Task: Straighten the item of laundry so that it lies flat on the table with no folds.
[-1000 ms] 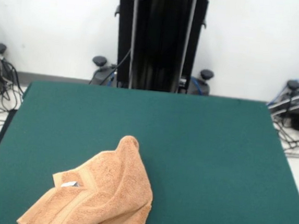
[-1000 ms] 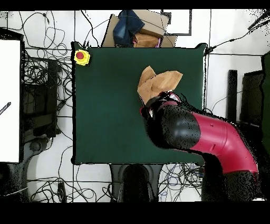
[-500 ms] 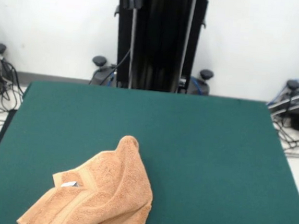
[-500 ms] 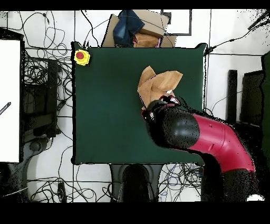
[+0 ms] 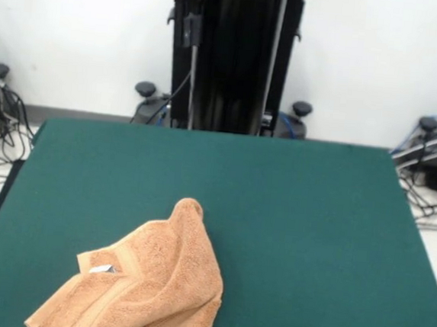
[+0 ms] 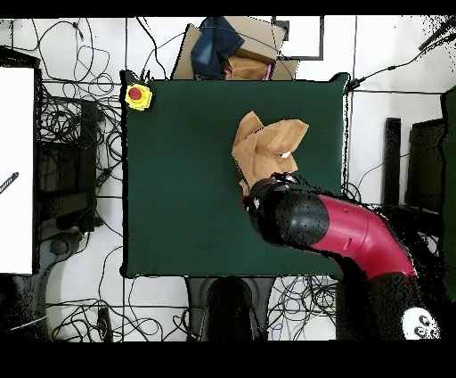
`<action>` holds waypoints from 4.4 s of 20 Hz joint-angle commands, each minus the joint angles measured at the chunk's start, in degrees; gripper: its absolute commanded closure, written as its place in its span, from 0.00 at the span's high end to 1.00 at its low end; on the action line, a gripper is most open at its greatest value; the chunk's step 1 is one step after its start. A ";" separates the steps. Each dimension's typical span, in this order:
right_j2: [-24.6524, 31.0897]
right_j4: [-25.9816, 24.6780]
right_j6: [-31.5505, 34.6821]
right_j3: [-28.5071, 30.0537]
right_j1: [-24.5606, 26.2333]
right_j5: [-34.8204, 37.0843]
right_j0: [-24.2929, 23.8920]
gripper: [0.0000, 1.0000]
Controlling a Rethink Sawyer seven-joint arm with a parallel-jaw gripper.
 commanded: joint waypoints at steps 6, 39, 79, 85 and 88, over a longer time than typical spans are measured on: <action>-2.79 -4.81 11.11 1.40 7.33 -5.65 0.61 0.00; 4.00 -7.40 1.69 -11.07 12.69 -1.89 -4.34 0.00; -4.67 -5.59 16.18 -12.22 18.53 -9.07 5.76 0.00; -7.04 -4.93 17.95 -12.72 20.03 -11.72 8.93 0.00; -7.79 -4.64 17.84 -11.90 20.46 -13.77 9.23 0.00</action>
